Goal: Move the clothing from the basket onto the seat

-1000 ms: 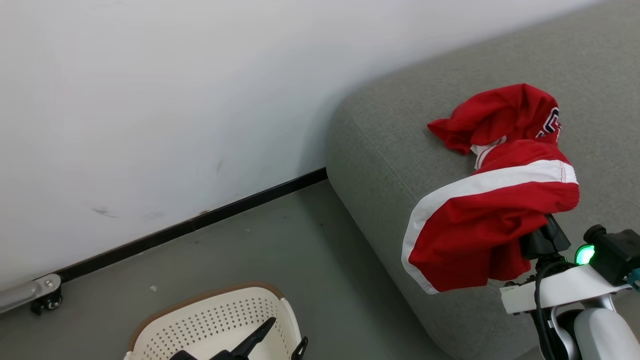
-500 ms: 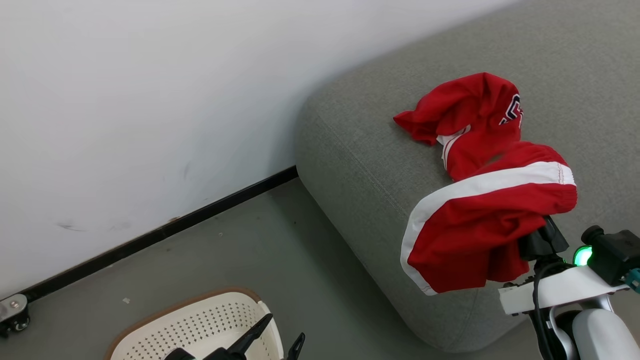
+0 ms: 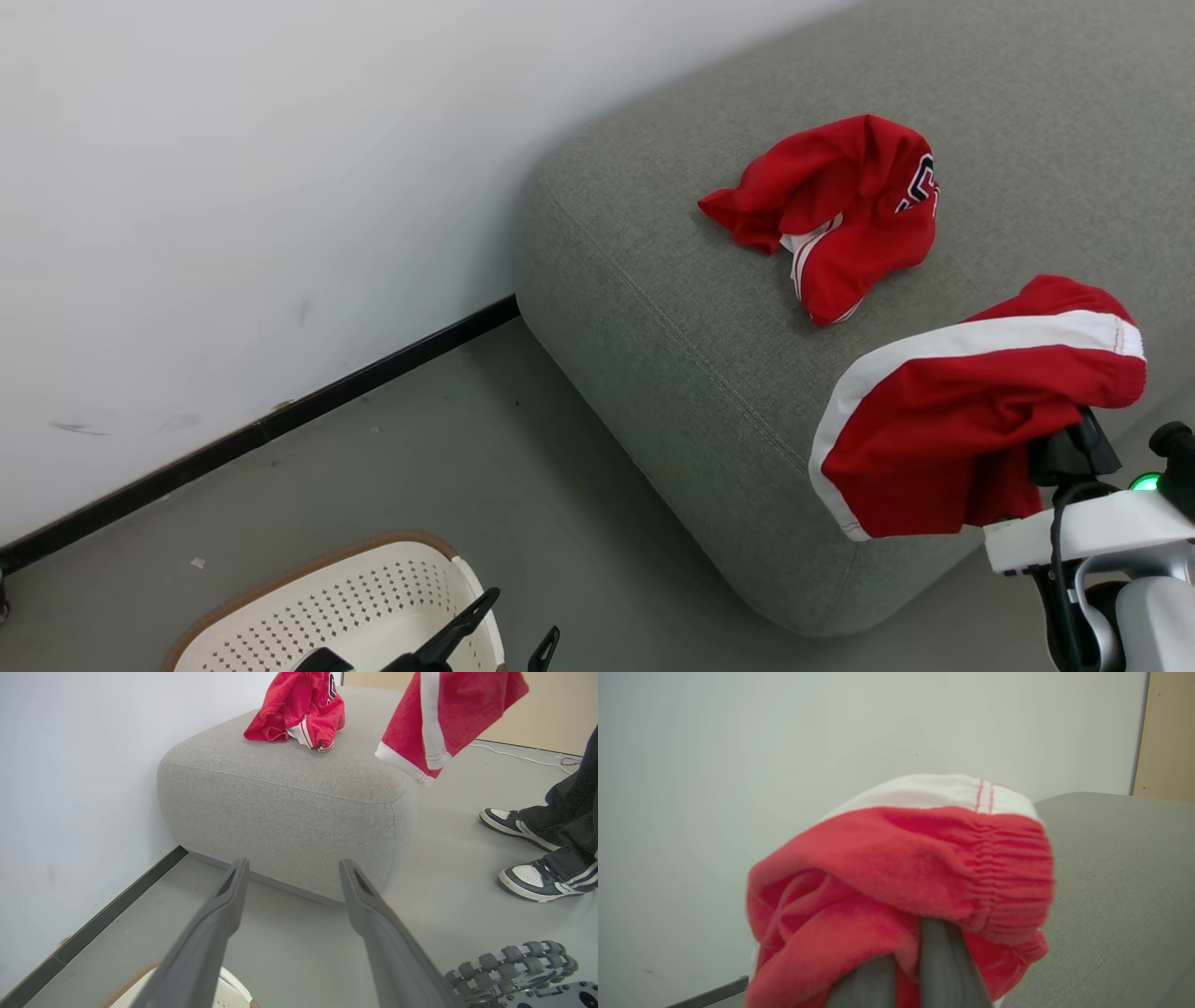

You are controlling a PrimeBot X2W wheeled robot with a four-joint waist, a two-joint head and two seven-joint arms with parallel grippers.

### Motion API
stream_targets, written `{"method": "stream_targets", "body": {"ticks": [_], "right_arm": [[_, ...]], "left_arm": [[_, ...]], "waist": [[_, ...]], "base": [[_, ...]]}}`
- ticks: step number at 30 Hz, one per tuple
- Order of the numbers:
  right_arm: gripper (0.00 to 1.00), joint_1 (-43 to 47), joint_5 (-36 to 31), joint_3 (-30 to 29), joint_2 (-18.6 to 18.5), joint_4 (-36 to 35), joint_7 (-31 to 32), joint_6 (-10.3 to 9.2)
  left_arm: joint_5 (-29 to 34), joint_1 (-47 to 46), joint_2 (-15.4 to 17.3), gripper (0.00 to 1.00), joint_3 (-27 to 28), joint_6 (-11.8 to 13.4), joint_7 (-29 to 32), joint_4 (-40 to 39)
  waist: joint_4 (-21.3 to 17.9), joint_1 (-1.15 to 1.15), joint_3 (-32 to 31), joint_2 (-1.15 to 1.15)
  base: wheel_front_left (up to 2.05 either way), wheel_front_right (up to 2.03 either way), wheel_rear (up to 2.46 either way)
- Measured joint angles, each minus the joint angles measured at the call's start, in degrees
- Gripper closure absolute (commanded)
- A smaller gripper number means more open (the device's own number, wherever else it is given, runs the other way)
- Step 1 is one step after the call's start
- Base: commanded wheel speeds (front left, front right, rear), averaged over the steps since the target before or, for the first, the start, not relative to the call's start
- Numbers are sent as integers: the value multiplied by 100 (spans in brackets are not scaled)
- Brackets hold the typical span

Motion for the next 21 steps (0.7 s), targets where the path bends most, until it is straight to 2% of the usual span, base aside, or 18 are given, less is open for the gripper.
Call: {"method": "stream_targets", "body": {"ticks": [8, 21], "right_arm": [[100, -387, 78, -204, -179, 294, 0, 0], [100, -1352, 166, -213, -471, 628, 115, 0]], "left_arm": [[93, 26, 171, 0, -204, 0, 0, -30], [282, 136, 511, 0, -424, 0, 0, -304]], "waist": [[-59, 0, 181, 0], [-78, 0, 640, 0]], "base": [[0, 0, 0], [0, 0, 0]]}}
